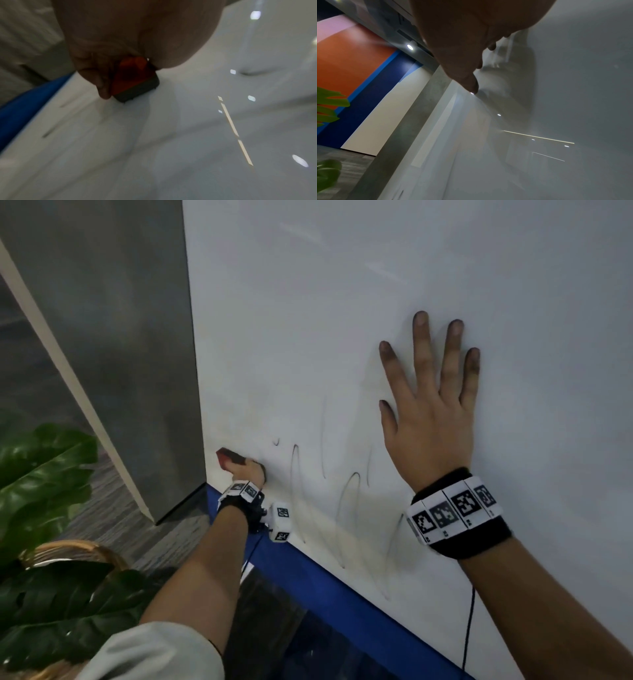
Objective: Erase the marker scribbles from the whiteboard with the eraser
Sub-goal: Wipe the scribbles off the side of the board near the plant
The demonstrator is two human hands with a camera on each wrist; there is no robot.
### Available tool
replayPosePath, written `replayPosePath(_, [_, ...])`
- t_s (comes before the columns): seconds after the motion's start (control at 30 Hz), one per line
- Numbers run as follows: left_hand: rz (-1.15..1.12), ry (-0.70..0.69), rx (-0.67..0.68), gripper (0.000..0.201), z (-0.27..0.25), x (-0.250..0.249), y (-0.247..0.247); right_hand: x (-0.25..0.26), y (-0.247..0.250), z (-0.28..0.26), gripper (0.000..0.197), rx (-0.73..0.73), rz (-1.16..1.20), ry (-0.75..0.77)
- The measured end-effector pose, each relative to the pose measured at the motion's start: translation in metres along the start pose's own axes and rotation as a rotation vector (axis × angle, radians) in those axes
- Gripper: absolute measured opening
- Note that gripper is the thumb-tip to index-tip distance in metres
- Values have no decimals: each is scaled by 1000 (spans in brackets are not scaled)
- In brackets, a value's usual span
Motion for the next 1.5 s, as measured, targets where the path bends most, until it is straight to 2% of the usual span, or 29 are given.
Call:
replayPosePath(0.03, [3, -1, -9, 68, -12, -4, 0, 0, 0, 0, 70, 6, 3, 0])
replayPosePath(0.07, [38, -67, -16, 67, -31, -17, 4, 0, -1, 0, 70, 15, 5, 4])
replayPosePath(0.1, [69, -195, -22, 66, -55, -34, 8, -1, -1, -1, 70, 25, 8, 10])
replayPosePath(0.17, [9, -563, 28, 67, -121, -77, 16, -4, 1, -1, 70, 33, 25, 24])
replayPosePath(0.23, [4, -924, 108, 70, -186, -99, 13, -9, 3, -3, 67, 25, 47, 37])
replayPosePath(0.27, [26, -1009, 127, 70, -203, -100, 9, -12, 5, -5, 65, 18, 56, 34])
replayPosePath(0.3, [21, -1026, 128, 69, -206, -97, 4, -15, 6, -7, 64, 9, 62, 24])
replayPosePath(0.33, [17, -985, 135, 68, -199, -89, 0, -19, 8, -11, 64, 2, 62, 8])
replayPosePath(0.37, [6, -887, 141, 69, -183, -78, -3, -22, 9, -16, 64, 0, 60, -7])
replayPosePath(0.47, [61, -401, 112, 70, -120, -23, -1, -29, 6, -33, 68, 33, 44, -8])
replayPosePath(0.5, [96, -312, 94, 71, -108, -8, 1, -30, 5, -37, 69, 42, 44, 0])
replayPosePath(0.53, [122, -283, 84, 71, -104, -3, 3, -31, 5, -40, 69, 46, 44, 5])
replayPosePath(0.6, [114, -346, 66, 70, -116, -15, 2, -32, 4, -42, 70, 41, 31, 11])
replayPosePath(0.73, [-29, -709, 148, 70, -180, -58, -7, -30, 4, -44, 68, 25, 41, 22])
replayPosePath(0.8, [-32, -792, 163, 70, -189, -60, -7, -33, 5, -44, 65, 15, 49, 35])
replayPosePath(0.83, [-23, -754, 147, 70, -180, -53, -7, -35, 5, -45, 64, 11, 61, 43])
replayPosePath(0.97, [58, -386, 84, 71, -133, -14, -4, -46, 8, -59, 56, -25, 62, 52])
replayPosePath(1.03, [72, -375, 50, 71, -142, -20, 0, -51, 10, -71, 56, -24, 48, 55])
replayPosePath(1.1, [0, -509, 105, 73, -180, -42, -4, -55, 12, -80, 54, -19, 42, 59])
replayPosePath(1.23, [-36, -1006, 252, 75, -287, -70, -18, -71, 25, -86, 51, -67, 63, 21])
replayPosePath(1.3, [-6, -1024, 247, 74, -290, -58, -26, -91, 33, -92, 55, -91, 47, -45])
replayPosePath(1.33, [1, -946, 243, 75, -276, -45, -31, -102, 36, -96, 58, -90, 29, -69])
replayPosePath(1.37, [1, -813, 237, 76, -256, -27, -33, -111, 38, -102, 60, -77, 7, -79])
replayPosePath(1.5, [113, -196, 192, 77, -174, 66, -30, -131, 36, -135, 68, 14, -34, -60])
Point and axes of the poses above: each hand's wrist, its own z-axis towards the middle knuckle, its own y-axis out of the back of the hand, x = y × z, the point moved 8 cm from there along z, towards the middle knuckle, and after that the axes turned 12 degrees about -x, right-handed, at the moved point
